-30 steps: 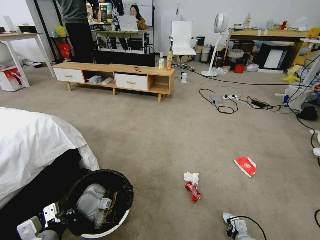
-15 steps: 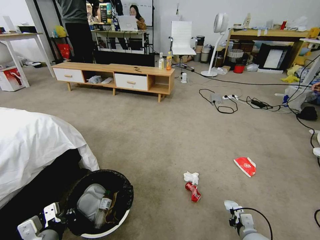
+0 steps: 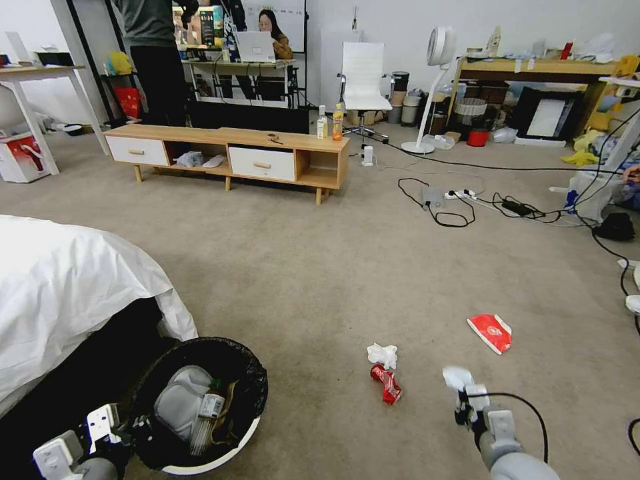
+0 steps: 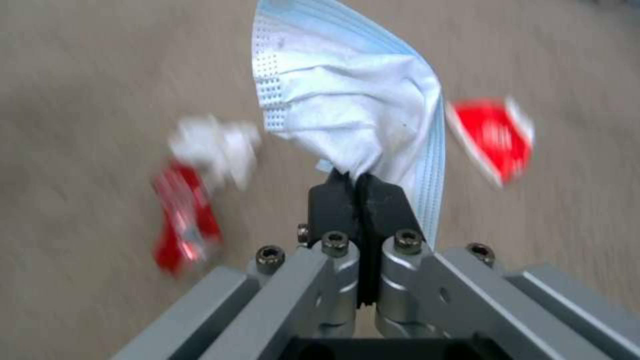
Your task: Pick up the trash bin and place the garbage on the floor into it.
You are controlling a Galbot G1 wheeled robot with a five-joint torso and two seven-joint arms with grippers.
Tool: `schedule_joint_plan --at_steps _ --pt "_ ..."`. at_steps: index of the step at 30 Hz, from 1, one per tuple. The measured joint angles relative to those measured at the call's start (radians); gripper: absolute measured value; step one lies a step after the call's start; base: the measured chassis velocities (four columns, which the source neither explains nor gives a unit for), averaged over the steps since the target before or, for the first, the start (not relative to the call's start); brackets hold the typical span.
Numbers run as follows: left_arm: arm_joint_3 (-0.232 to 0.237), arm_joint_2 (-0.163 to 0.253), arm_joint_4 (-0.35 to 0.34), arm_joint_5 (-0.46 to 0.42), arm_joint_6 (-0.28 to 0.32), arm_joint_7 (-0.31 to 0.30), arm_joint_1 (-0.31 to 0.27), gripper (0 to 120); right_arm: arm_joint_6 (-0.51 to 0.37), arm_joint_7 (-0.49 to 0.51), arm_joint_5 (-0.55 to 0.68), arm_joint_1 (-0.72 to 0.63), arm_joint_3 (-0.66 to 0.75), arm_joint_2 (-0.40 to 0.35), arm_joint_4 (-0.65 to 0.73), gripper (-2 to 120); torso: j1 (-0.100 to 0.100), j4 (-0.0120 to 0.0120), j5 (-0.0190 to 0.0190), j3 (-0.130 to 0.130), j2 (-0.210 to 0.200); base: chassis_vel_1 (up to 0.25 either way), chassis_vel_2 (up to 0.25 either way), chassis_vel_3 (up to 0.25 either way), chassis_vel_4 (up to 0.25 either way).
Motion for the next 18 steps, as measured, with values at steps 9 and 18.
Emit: schedule_joint_plan --at_steps 9,18 --pt "-0.003 0.006 -0.023 -0.011 0.000 -0.004 0.009 1 0.003 0.003 0.039 0.052 -0.010 -0.053 0.177 0 0.000 0.0002 -0.0002 0.000 0.000 0.000 0.000 0.000 0.000" --pt "-0.002 0.021 -0.049 -0.059 0.000 -0.034 0.013 1 0.056 -0.020 0.145 0.198 -0.059 -0.098 0.300 0 0.000 0.0003 0.0001 0.000 0.000 0.000 0.000 0.000 0.000"
